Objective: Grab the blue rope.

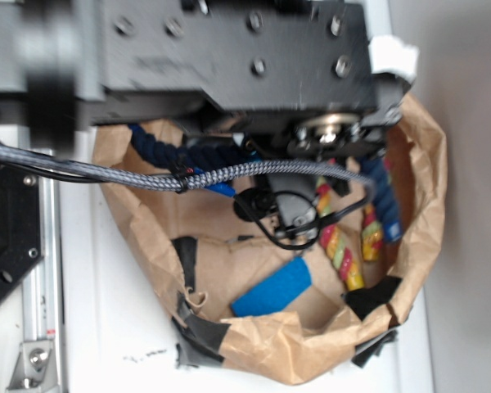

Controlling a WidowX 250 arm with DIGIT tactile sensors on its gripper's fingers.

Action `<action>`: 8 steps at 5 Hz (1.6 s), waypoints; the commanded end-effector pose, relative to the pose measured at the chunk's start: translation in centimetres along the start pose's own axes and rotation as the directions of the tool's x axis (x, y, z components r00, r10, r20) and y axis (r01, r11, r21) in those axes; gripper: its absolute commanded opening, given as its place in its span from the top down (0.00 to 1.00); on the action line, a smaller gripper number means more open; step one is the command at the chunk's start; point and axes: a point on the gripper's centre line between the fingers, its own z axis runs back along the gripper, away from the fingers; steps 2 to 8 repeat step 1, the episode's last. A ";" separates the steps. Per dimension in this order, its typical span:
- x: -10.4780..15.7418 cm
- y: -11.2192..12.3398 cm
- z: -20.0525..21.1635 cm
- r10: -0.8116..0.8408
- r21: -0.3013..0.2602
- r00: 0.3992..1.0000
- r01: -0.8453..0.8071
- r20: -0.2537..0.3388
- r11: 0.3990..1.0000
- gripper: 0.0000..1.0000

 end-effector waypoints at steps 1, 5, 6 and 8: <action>-0.1 0.5 0.1 0.127 -0.046 0.990 -0.124 0.054 0.991 1.00; -0.1 0.5 0.1 0.127 -0.046 0.990 -0.124 0.054 0.991 1.00; -0.1 0.5 0.1 0.127 -0.046 0.990 -0.124 0.054 0.991 1.00; -0.1 0.5 0.1 0.127 -0.046 0.990 -0.124 0.054 0.991 1.00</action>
